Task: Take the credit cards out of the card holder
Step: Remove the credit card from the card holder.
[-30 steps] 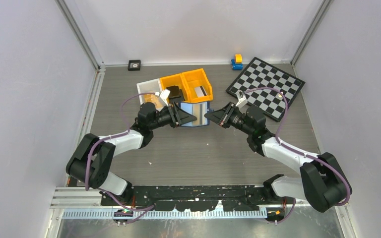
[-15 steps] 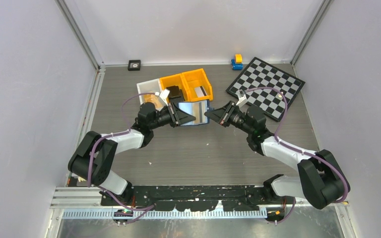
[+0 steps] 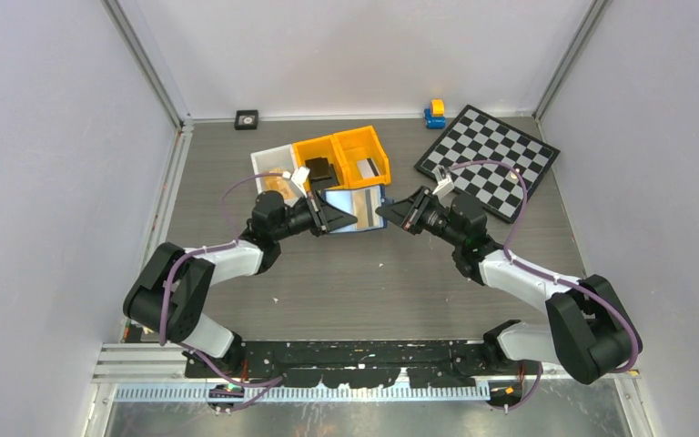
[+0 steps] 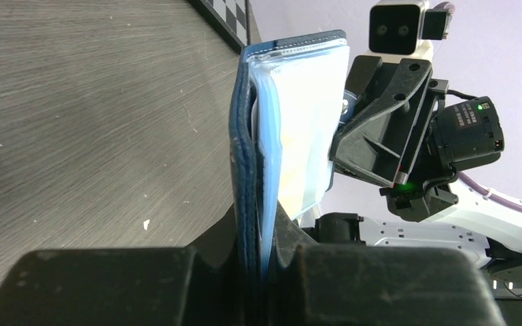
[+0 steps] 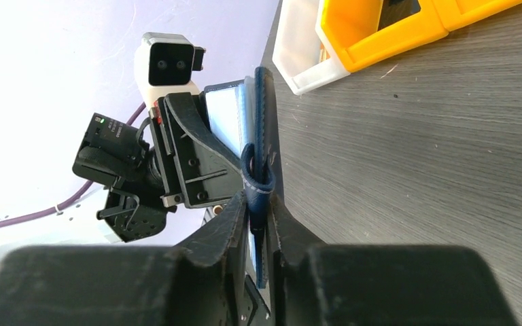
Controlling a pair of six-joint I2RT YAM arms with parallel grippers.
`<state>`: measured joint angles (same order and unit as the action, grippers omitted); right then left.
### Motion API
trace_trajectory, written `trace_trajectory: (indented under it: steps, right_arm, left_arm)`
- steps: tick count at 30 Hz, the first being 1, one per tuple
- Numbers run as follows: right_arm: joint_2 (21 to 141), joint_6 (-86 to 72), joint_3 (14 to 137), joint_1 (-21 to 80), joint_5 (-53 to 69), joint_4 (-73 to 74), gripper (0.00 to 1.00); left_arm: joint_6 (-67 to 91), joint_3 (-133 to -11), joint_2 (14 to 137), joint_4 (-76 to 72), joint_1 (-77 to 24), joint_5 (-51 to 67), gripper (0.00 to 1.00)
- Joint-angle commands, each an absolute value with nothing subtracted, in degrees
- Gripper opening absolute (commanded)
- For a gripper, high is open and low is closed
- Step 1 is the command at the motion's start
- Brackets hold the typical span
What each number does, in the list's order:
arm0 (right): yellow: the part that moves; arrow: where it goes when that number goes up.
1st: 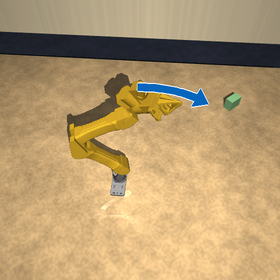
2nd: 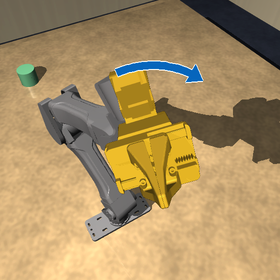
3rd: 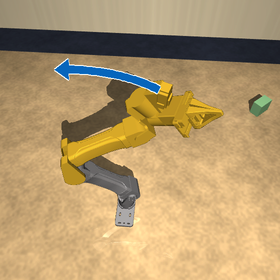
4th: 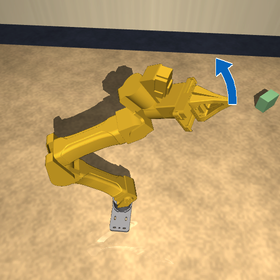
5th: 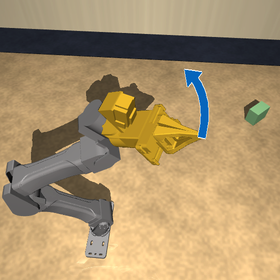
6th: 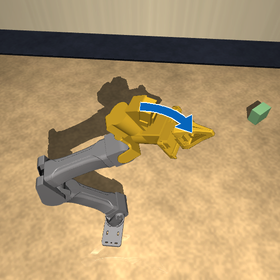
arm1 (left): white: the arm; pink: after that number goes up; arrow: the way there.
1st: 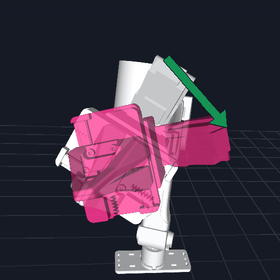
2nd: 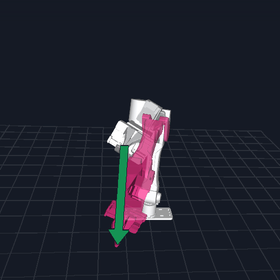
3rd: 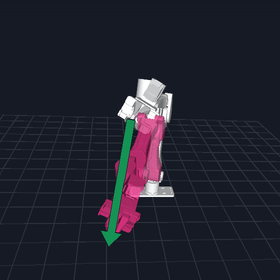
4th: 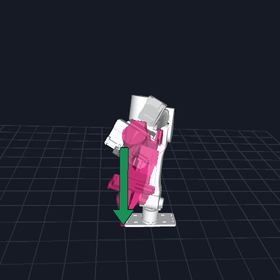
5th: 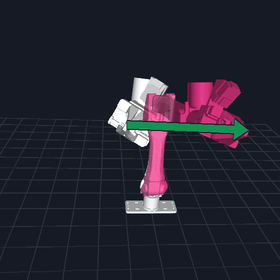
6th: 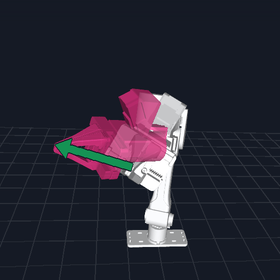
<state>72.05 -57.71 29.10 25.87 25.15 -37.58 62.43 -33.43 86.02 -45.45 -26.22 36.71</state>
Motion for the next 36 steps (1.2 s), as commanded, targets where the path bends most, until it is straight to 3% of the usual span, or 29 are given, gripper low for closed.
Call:
trace_trajectory:
  steps: [1,9,14,21,30,36]
  right_arm:
    - [72.17,-56.37,30.85,26.65,25.44,-36.60,0.24]
    - [72.24,-57.86,29.97,26.71,25.81,-39.30,0.27]
    - [70.74,-59.46,27.90,26.01,26.05,-43.39,0.42]
    - [68.81,-60.50,26.13,25.31,26.07,-46.69,0.41]
    - [69.22,-62.31,25.40,24.54,27.28,-50.11,0.28]
    - [69.90,-62.93,25.49,24.48,28.19,-51.44,0.11]
  left_arm:
    - [63.24,-33.57,82.68,-54.28,-26.89,38.18,0.00]
    - [62.53,-33.56,80.30,-51.66,-26.46,37.86,0.00]
    - [63.38,-33.23,80.61,-53.06,-26.33,37.97,0.00]
    - [64.17,-32.69,80.76,-54.58,-25.85,37.80,0.00]
    - [64.95,-32.65,81.37,-55.13,-25.59,37.97,0.00]
    - [65.34,-32.79,82.33,-55.04,-25.41,38.14,0.00]
